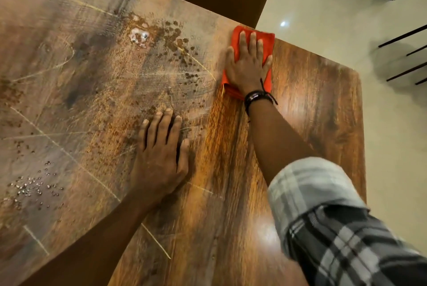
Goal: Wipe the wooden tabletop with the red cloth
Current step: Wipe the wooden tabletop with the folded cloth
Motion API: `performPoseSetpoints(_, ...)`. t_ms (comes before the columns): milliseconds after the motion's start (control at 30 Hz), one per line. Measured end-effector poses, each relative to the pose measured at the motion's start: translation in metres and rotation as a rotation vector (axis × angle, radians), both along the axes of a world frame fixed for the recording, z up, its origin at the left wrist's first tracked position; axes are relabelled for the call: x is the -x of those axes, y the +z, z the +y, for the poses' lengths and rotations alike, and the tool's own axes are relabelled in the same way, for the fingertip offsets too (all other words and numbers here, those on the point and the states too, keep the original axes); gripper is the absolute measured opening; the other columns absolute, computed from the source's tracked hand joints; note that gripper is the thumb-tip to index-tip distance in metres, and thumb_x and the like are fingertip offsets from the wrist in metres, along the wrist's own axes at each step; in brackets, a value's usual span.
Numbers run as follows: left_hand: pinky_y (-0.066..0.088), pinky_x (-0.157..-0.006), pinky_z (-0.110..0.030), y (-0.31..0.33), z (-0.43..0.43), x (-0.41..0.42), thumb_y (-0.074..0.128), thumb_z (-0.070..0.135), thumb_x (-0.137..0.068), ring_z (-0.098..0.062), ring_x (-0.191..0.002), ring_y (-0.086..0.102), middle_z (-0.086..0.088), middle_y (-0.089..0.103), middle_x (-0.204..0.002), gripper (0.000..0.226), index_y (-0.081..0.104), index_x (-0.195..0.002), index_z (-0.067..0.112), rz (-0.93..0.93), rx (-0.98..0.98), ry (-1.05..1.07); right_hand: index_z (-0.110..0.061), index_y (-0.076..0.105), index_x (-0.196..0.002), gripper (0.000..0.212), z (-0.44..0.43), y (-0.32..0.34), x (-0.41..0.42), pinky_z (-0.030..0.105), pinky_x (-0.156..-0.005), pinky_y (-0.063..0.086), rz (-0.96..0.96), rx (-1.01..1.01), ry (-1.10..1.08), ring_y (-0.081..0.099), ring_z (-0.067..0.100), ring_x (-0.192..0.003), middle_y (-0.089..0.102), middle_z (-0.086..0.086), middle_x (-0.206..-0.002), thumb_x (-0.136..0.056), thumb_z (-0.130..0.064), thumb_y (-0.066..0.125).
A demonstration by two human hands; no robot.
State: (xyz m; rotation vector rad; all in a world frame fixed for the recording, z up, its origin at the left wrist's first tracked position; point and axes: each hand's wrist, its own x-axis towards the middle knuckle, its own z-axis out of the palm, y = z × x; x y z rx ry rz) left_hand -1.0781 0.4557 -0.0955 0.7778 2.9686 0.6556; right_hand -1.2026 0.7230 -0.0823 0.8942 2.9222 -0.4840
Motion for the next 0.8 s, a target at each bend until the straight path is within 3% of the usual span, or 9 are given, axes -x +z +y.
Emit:
performPoseSetpoints(233, 0.017, -0.121, -0.053, 0.0, -0.002, 0.0, 0.037, 0.033, -0.1, -0.032, -0.146, 0.028, -0.016, 0.037, -0.155, 0.054, 0.041, -0.146, 0.006, -0.002, 0.017, -0.009, -0.029, 0.005, -0.161, 0.061, -0.016, 0.002, -0.014, 0.055, -0.122, -0.01, 0.011, -0.001, -0.002, -0.006, 0.021, -0.155, -0.004, 0.0, -0.169, -0.106, -0.048, 0.025)
performPoseSetpoints(467, 0.016, -0.122, -0.052, 0.004, -0.001, 0.0, 0.031, 0.035, -0.101, -0.033, -0.145, 0.03, -0.016, 0.038, -0.154, 0.054, 0.042, -0.145, 0.006, -0.013, 0.014, -0.002, -0.03, 0.016, -0.16, 0.062, -0.133, 0.0, -0.184, 0.054, -0.124, 0.0, 0.1, -0.063, 0.046, 0.0, 0.018, -0.156, 0.006, -0.002, -0.169, -0.104, -0.049, 0.032)
performPoseSetpoints(633, 0.016, -0.121, -0.053, 0.006, -0.001, 0.002, 0.033, 0.033, -0.099, -0.033, -0.144, 0.03, -0.017, 0.036, -0.155, 0.055, 0.041, -0.146, 0.006, -0.023, 0.022, -0.022, -0.03, 0.02, -0.159, 0.063, -0.223, 0.005, -0.334, 0.059, -0.12, 0.015, -0.005, -0.069, 0.027, 0.01, 0.02, -0.155, 0.012, -0.001, -0.168, -0.102, -0.048, 0.037)
performPoseSetpoints(800, 0.014, -0.122, -0.052, 0.007, -0.001, 0.002, 0.031, 0.034, -0.1, -0.033, -0.145, 0.029, -0.016, 0.034, -0.156, 0.055, 0.04, -0.147, 0.006, -0.031, 0.022, -0.031, -0.032, 0.021, -0.159, 0.06, -0.224, 0.003, -0.335, 0.06, -0.118, 0.016, -0.016, -0.073, 0.0, 0.01, 0.019, -0.155, 0.015, -0.002, -0.167, -0.103, -0.052, 0.032)
